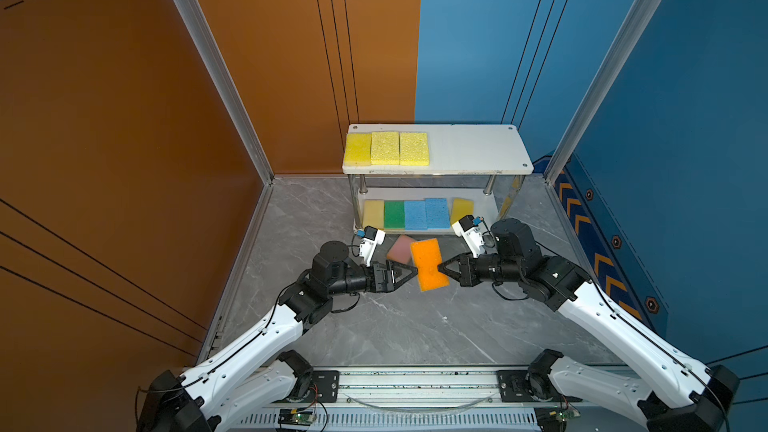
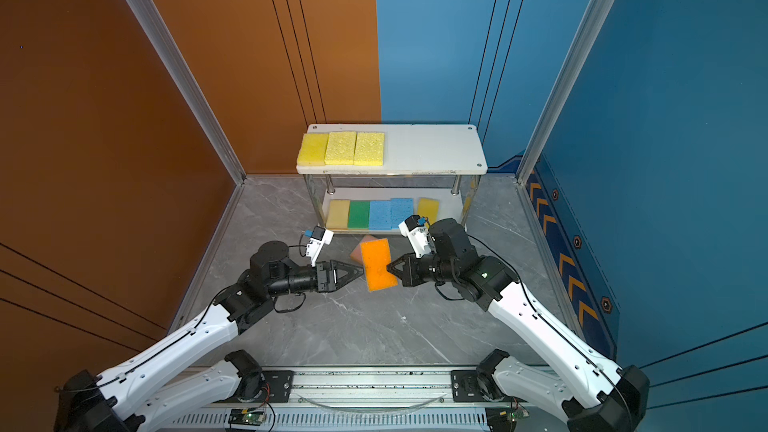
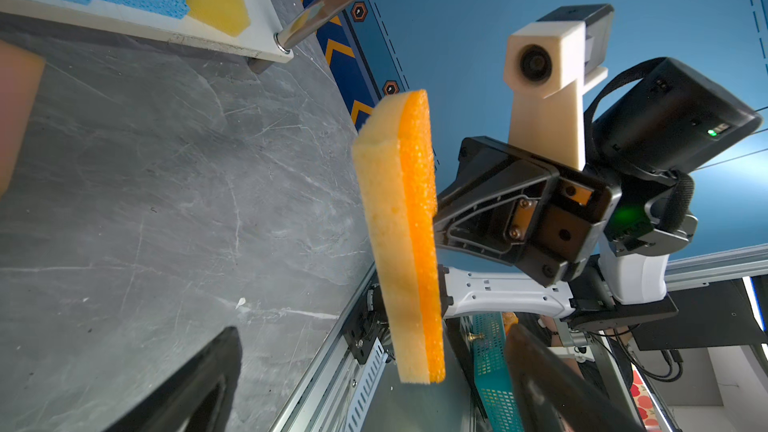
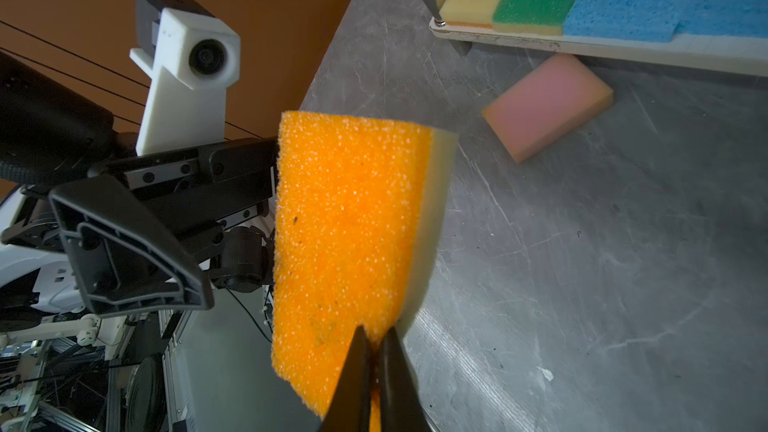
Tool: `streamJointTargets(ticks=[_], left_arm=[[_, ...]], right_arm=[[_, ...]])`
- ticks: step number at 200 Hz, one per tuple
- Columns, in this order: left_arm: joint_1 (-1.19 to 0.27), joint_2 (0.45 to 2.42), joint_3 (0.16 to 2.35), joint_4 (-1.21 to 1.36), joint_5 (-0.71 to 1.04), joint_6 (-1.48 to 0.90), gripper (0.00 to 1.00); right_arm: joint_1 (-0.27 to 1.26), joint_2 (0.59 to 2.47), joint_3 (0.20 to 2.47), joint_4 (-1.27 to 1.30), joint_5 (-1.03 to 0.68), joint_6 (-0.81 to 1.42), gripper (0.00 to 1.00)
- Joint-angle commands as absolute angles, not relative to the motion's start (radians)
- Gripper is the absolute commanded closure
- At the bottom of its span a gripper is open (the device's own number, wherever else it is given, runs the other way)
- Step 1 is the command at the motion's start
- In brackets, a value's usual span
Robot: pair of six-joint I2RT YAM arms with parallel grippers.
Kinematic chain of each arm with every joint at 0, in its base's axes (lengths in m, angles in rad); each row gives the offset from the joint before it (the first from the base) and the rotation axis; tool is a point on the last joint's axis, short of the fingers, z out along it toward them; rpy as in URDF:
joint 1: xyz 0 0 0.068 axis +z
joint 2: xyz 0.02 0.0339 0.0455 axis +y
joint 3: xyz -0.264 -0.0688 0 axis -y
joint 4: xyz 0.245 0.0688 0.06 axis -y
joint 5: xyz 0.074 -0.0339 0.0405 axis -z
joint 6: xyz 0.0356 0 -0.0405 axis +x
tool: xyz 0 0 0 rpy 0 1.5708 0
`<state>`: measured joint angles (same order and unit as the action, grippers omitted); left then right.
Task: Place and organize the cleaning sponges onto the shelf
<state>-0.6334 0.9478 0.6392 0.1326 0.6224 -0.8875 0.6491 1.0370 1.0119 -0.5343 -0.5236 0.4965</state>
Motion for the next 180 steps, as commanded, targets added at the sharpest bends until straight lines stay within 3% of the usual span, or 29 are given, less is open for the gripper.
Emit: streamJointTargets(ticks=[1,32,44,137,153,163,180], left_arm=[[-0.654,0.973,0.682,0.213,0.577,-0.896,0.0],[-0.676,1.004,0.695,0.224,0.545,-0.896,0.09],[-0.681,1.01,0.695,0.231,0.531,-0.9,0.19],[-0.688,1.017,0.664,0.289,0.482,-0.929,0.64],[-0.687,1.016,0.654,0.3,0.476,-0.936,0.8],[-0.686,1.013,0.645,0.309,0.473,-0.942,0.83],[-0.687,1.007,0.64,0.311,0.471,-0.946,0.83]], right_arm=[[0.66,1.019,1.043,-0.558,-0.573,0.489,0.93],[0.681,1.017,1.049,-0.556,-0.582,0.495,0.93],[0.692,1.017,1.051,-0.552,-0.58,0.497,0.92],[0.752,1.042,1.063,-0.542,-0.531,0.523,0.91],[0.756,1.037,1.06,-0.543,-0.492,0.54,0.89],[0.753,1.03,1.056,-0.542,-0.468,0.555,0.87],[0.752,1.022,1.051,-0.544,-0.436,0.583,0.66]])
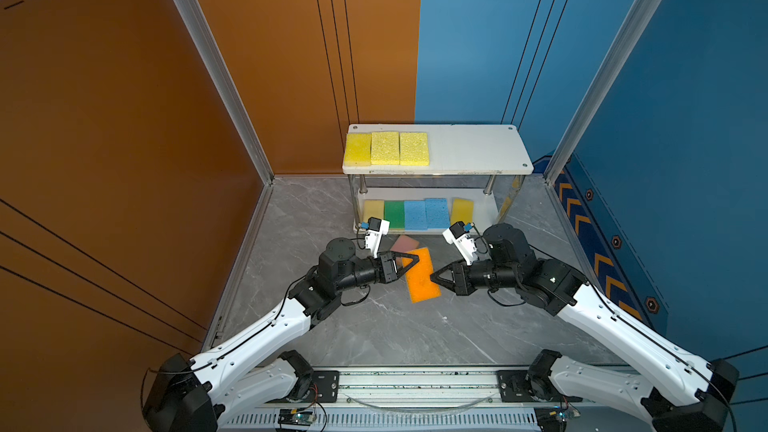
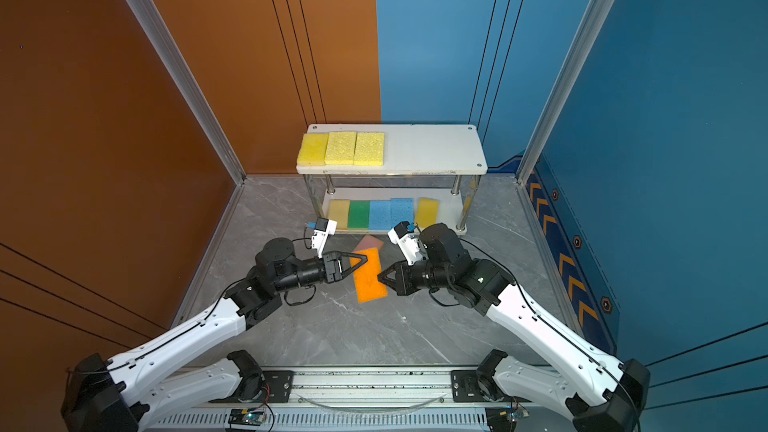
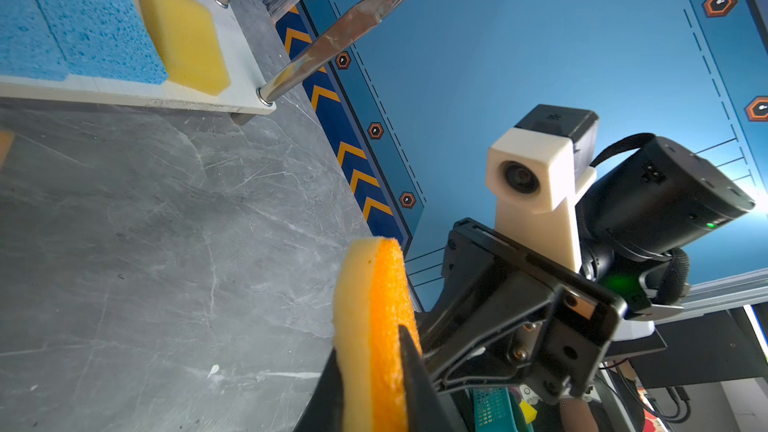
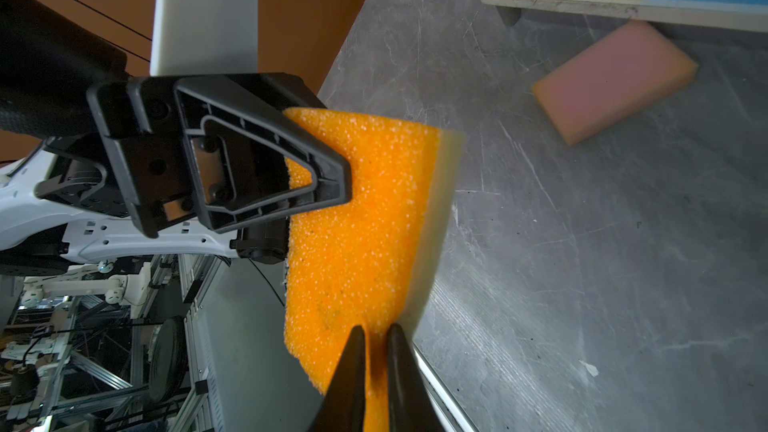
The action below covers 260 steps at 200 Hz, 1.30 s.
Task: Place and organize the cleaning sponges onto the shelf
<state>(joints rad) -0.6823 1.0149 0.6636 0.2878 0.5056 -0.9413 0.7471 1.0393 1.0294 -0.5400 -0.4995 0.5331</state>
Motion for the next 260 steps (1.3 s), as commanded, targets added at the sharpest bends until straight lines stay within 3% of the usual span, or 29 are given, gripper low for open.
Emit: streamJointTargets(ticks=[1,10,56,160,260], left_arm=[[-0.686,1.006,0.639,0.312,0.472,-0.946,0.83],[-0.685,1.001,0.635,0.313,0.466,-0.949,0.83],[-0.673,0.958,0.601,0.312,0.363,-1.011,0.81],[-0.655,0.92,0.574,0.312,0.294,-1.061,0.81],[-0.647,0.91,0.564,0.312,0.304,-1.069,0.81]], right_arm=[[0.751,1.022,1.051,-0.543,-0.434,0.586,0.64],[0.746,1.016,1.048,-0.544,-0.418,0.609,0.53],[0.715,0.98,1.0,-0.568,-0.279,0.784,0.41],[0.848,1.027,0.963,-0.506,-0.184,0.866,0.39],[0.901,1.066,0.979,-0.449,-0.19,0.871,0.54]])
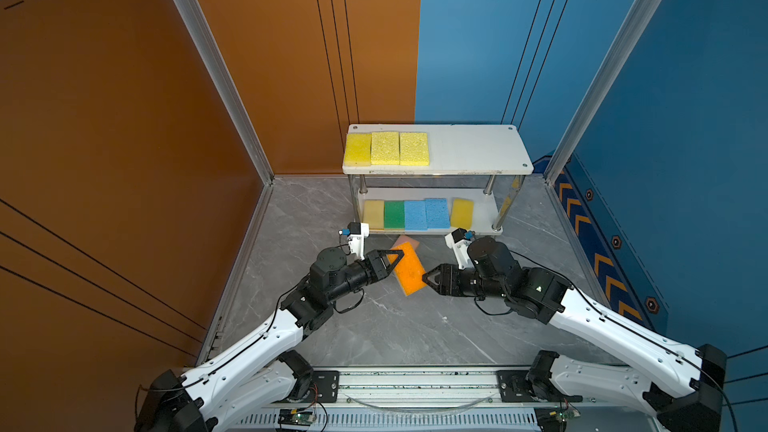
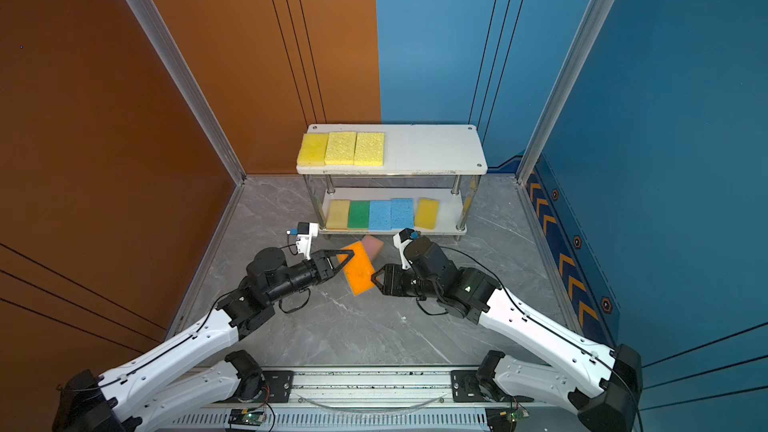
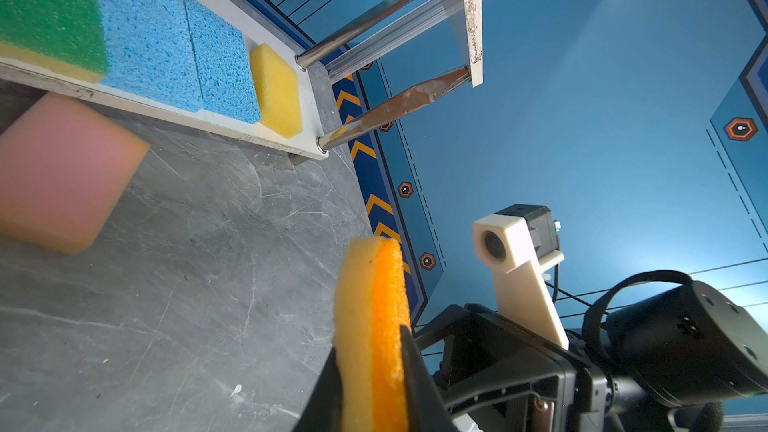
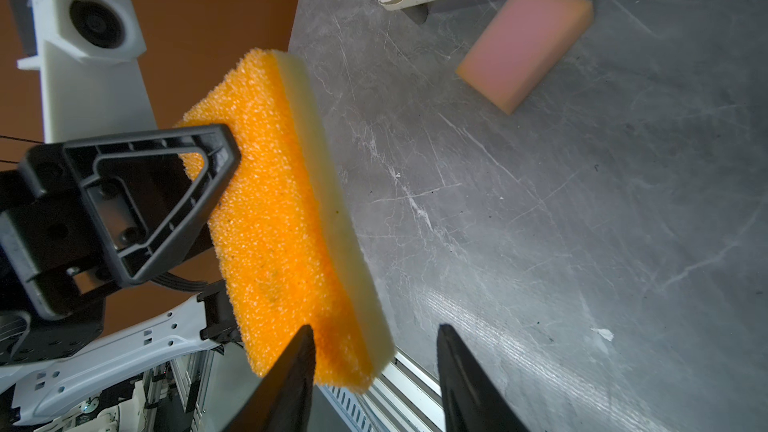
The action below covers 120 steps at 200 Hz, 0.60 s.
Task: Place and organize the cleaning sponges onto the shelf
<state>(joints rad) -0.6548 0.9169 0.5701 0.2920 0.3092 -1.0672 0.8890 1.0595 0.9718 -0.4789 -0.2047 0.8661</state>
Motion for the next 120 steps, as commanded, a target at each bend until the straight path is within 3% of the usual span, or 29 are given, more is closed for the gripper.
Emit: streamJointTargets(ticks=[1,68,120], left_arm=[[-0.647,0.909,0.564,0.313,0.304,-1.068,0.81],[-0.646,0.902,0.558,0.314,0.305,-1.071,0.81],[-0.643,0.896,0.556,0.314,0.308,-1.073,0.81]], right_arm=[[0.902,1.066,0.979,-0.449,-0.19,0.871,0.54],[0.923,1.096,1.006,-0.448,-0.198,0.859,0.66],[0.93,1.1,1.009,-0.449,-0.192,0.856,0.85]])
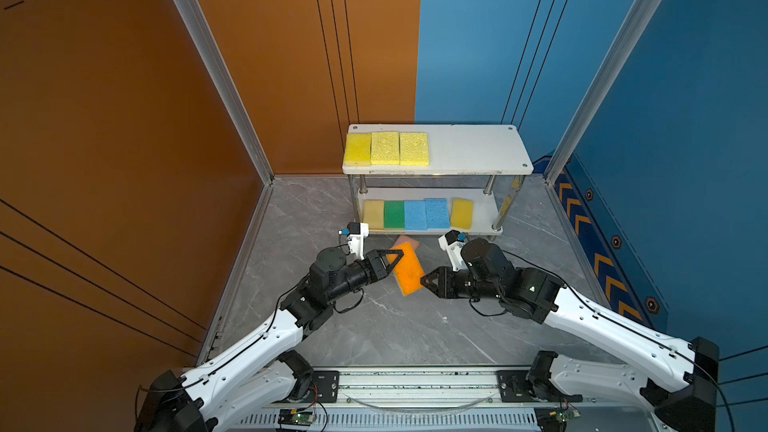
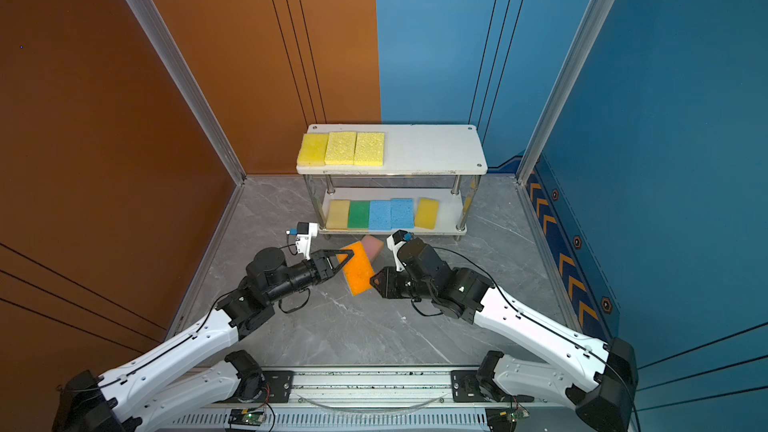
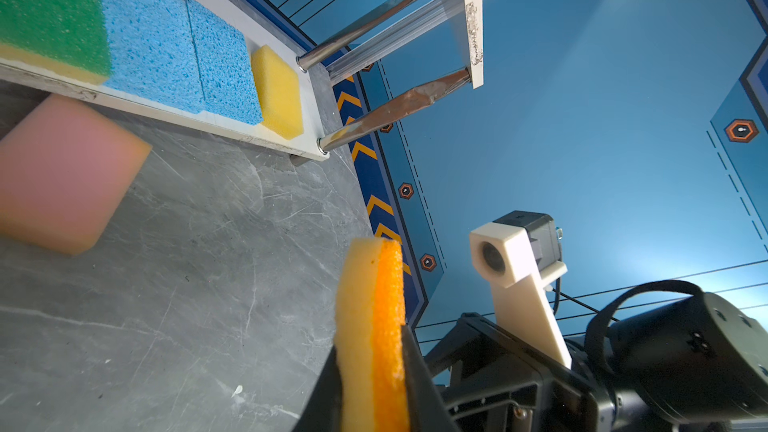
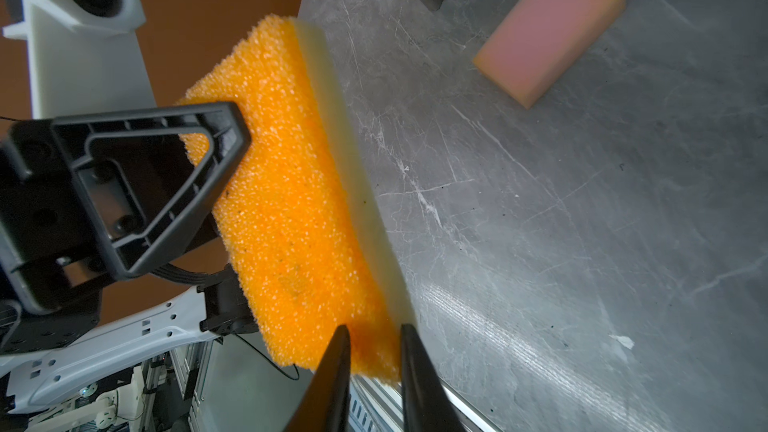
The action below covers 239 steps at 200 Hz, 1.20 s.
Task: Place and organize the cleaning sponges onto the shelf
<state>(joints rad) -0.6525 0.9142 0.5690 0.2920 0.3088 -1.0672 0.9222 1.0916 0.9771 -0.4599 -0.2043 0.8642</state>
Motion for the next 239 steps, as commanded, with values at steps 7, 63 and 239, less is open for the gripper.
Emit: streamJointTargets(ticks=[7,63,239], left_arm=[[-0.643,0.896,0.555,0.313,0.308,-1.073,0.81],[-0.64,0.891,0.552,0.313,0.309,-1.075,0.81],[-0.33,0.519,0.461,-0.028,0.506,-1.064,0.31]], right_arm=[[0.93,1.098,1.009,-0.449,-0.191,0.855,0.88],[0.93,1.094,1.009,-0.458,-0.177,0.847,0.99],[0.665,0.944,1.355,-0.701,-0.129,0.719,1.0]])
